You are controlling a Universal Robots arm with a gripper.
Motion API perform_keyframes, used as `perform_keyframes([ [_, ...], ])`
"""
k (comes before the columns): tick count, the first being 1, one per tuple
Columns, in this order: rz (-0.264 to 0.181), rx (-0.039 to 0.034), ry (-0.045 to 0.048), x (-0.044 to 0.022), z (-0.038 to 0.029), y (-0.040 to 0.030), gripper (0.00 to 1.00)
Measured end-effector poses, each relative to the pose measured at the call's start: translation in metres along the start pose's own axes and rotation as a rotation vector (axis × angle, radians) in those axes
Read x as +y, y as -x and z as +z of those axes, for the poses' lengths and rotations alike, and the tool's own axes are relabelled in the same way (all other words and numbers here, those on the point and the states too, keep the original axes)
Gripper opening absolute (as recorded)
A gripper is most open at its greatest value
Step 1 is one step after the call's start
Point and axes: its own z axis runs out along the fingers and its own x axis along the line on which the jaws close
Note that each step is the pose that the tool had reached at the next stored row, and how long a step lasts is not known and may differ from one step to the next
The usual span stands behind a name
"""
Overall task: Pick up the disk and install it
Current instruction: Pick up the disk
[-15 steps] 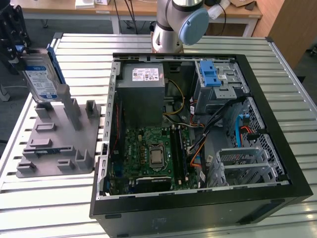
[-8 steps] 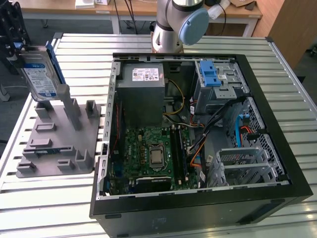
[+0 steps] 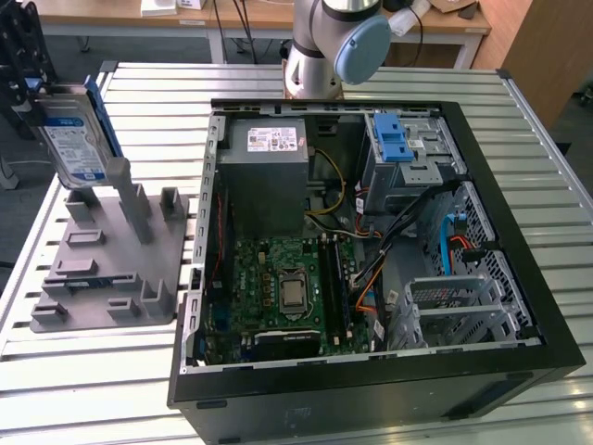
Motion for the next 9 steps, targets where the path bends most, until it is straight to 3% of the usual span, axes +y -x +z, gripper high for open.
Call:
perform_keyframes([
  [9,0.000,0.0010,0.0001,0.0000,-0.0029,0.0002,0.36],
])
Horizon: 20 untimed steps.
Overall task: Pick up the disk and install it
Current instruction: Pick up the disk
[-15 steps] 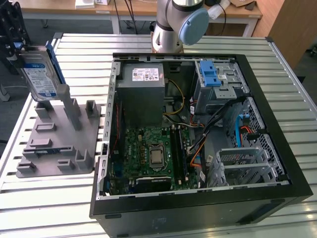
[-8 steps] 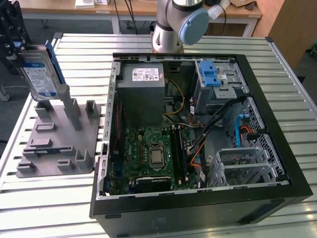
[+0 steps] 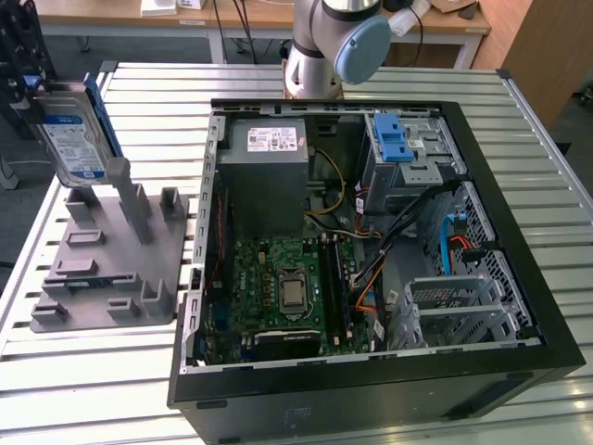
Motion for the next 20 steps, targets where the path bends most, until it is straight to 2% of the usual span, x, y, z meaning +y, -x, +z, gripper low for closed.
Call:
perform_keyframes([
  [9,0.000,0.0000,0.0001,0.0000,-0.0020,0.0000,0.36],
  [13,0.000,0.0000,0.0000,0.0001,-0.0055,0.0000,0.36],
  [17,0.000,0.0001,0.0000,0.0002,-0.0152,0.0001,0.36],
  [20,0.000,-0.0001,0.0000,0.0004,-0.0265,0.0005,0.36],
])
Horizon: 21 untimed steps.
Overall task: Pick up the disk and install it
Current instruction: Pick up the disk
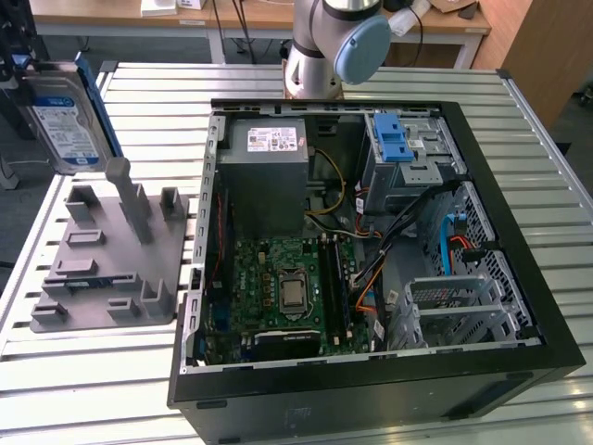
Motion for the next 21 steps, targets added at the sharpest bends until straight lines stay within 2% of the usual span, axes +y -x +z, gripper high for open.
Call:
perform_keyframes([
  [1,0.000,0.0001,0.0000,0.0001,-0.0048,0.0001,0.36],
  [2,0.000,0.0001,0.0000,0.0002,-0.0136,0.0005,0.36],
  [9,0.000,0.0001,0.0000,0.0007,-0.0442,0.0016,0.36],
  [15,0.000,0.0003,0.0000,0.0010,-0.0668,0.0026,0.36],
  [21,0.000,0.0021,0.0001,0.0013,-0.0851,0.0035,0.36],
])
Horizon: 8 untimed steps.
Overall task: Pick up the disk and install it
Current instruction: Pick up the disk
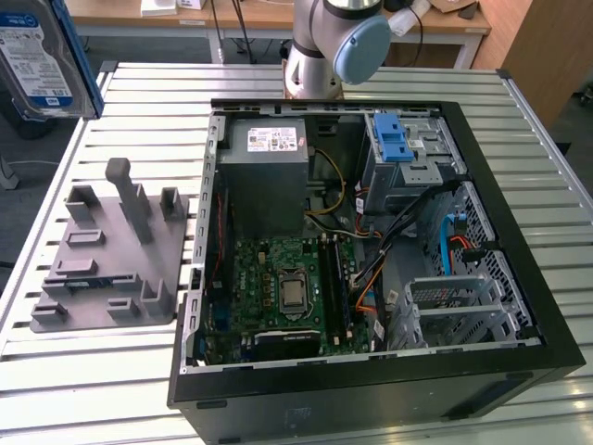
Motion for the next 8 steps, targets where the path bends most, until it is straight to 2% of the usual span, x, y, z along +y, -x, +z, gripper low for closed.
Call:
perform_keyframes([
  [8,0.000,0.0022,-0.0002,0.0003,-0.0204,0.0007,0.36],
])
